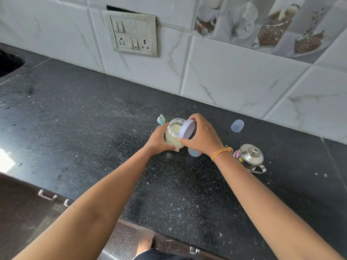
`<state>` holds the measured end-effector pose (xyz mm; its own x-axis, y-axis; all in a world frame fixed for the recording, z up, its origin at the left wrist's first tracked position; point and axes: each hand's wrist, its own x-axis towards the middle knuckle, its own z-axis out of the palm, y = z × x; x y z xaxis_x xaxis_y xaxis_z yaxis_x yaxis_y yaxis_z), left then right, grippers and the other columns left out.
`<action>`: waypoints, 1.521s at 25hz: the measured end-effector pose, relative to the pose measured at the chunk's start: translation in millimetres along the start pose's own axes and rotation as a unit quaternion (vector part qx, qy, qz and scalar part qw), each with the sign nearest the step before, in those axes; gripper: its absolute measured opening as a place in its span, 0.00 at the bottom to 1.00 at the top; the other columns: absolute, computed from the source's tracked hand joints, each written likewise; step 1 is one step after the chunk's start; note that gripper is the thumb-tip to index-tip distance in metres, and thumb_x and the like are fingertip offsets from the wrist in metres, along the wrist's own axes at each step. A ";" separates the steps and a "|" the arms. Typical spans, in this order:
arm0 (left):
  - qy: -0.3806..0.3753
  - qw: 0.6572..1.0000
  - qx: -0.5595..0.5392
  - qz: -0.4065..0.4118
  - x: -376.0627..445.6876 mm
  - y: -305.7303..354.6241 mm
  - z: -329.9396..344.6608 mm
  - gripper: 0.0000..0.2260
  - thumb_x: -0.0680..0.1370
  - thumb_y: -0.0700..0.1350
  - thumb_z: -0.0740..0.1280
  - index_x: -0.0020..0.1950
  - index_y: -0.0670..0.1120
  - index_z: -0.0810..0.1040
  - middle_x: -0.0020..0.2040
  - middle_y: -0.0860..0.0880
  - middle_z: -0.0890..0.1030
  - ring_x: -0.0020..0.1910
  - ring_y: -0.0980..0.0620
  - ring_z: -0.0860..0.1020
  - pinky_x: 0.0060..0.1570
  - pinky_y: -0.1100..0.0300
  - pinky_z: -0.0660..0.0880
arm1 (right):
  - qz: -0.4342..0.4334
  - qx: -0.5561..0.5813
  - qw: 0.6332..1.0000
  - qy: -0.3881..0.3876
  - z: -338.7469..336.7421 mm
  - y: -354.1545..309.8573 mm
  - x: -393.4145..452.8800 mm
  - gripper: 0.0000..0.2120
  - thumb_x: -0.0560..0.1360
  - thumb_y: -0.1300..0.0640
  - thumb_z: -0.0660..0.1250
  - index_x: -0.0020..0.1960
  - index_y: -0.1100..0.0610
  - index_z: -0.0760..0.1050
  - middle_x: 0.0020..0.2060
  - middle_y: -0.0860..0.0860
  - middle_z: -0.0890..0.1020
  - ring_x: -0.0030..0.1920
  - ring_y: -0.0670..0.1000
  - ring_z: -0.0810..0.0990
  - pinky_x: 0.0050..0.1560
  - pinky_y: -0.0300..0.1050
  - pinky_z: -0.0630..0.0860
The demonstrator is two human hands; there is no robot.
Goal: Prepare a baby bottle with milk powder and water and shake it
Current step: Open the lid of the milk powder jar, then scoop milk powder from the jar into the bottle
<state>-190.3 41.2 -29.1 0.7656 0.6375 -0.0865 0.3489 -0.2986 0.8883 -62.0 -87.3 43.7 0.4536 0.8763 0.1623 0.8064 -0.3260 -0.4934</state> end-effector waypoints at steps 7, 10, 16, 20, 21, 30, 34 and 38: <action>0.043 0.997 0.011 -0.060 -21.4 -25.7 -10.2 0.37 0.71 0.43 0.76 0.76 0.51 0.63 0.70 0.48 0.72 0.68 0.50 0.72 0.66 0.52 0.71 | -0.007 0.111 0.993 -0.029 46.2 -7.4 -53.6 0.36 0.65 0.47 0.76 0.66 0.56 0.63 0.58 0.53 0.73 0.54 0.50 0.75 0.53 0.47 0.78; 0.066 0.995 -0.005 -0.073 -37.4 -34.6 -12.9 0.28 0.75 0.41 0.72 0.73 0.51 0.68 0.66 0.50 0.76 0.61 0.53 0.75 0.59 0.59 0.70 | 0.053 0.109 0.987 -0.109 70.4 -5.0 -63.8 0.36 0.66 0.50 0.77 0.67 0.55 0.63 0.60 0.53 0.72 0.60 0.52 0.72 0.60 0.47 0.76; 0.079 0.990 -0.075 -0.086 -55.1 -36.8 -20.8 0.17 0.82 0.35 0.52 0.56 0.48 0.79 0.54 0.44 0.78 0.41 0.50 0.75 0.35 0.59 0.71 | 0.083 0.029 0.982 -0.169 81.1 -9.2 -58.4 0.42 0.62 0.40 0.77 0.70 0.53 0.65 0.65 0.53 0.74 0.64 0.55 0.74 0.60 0.52 0.75; 0.113 0.976 -0.163 -0.091 -57.8 -24.3 -21.5 0.16 0.79 0.31 0.48 0.47 0.50 0.67 0.44 0.42 0.81 0.26 0.52 0.72 0.24 0.62 0.61 | 0.067 -0.019 0.989 -0.130 74.6 -20.0 -59.1 0.32 0.69 0.36 0.68 0.65 0.56 0.70 0.58 0.53 0.77 0.58 0.54 0.76 0.56 0.51 0.76; 0.127 0.968 -0.197 -0.089 -57.3 -18.3 -20.6 0.13 0.79 0.31 0.48 0.48 0.50 0.62 0.41 0.44 0.81 0.25 0.53 0.71 0.23 0.62 0.60 | 0.087 0.062 0.990 -0.094 72.2 -28.3 -58.9 0.26 0.73 0.39 0.66 0.62 0.56 0.74 0.54 0.52 0.79 0.54 0.52 0.77 0.54 0.49 0.76; 0.082 0.969 -0.224 -0.062 -50.3 24.3 -8.2 0.12 0.81 0.33 0.55 0.46 0.47 0.55 0.29 0.46 0.65 0.19 0.57 0.62 0.18 0.66 0.58 | 0.245 0.369 0.896 -0.034 47.2 -78.4 -17.0 0.14 0.78 0.53 0.64 0.36 0.59 0.74 0.26 0.49 0.66 0.30 0.49 0.65 0.32 0.44 0.64; 0.026 0.985 -0.166 -0.023 -44.0 34.1 -0.1 0.10 0.81 0.32 0.55 0.50 0.44 0.55 0.28 0.46 0.66 0.17 0.58 0.63 0.18 0.67 0.61 | 0.285 0.412 0.866 -0.009 35.5 -71.9 -11.3 0.06 0.75 0.59 0.68 0.46 0.62 0.81 0.31 0.52 0.74 0.31 0.48 0.68 0.31 0.41 0.65; 0.074 0.993 -0.094 0.001 -33.0 23.9 -3.6 0.20 0.75 0.45 0.72 0.46 0.47 0.59 0.31 0.50 0.68 0.27 0.56 0.65 0.29 0.62 0.66 | 0.289 0.362 0.886 0.006 21.1 -50.7 5.7 0.06 0.76 0.58 0.66 0.46 0.60 0.80 0.38 0.55 0.79 0.36 0.52 0.74 0.32 0.42 0.68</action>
<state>-209.2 15.6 -3.3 0.6743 0.7378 -0.0295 0.2290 -0.1710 0.9583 -108.3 -58.3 51.6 0.7191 0.6319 -0.2891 -0.0142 -0.4026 -0.9153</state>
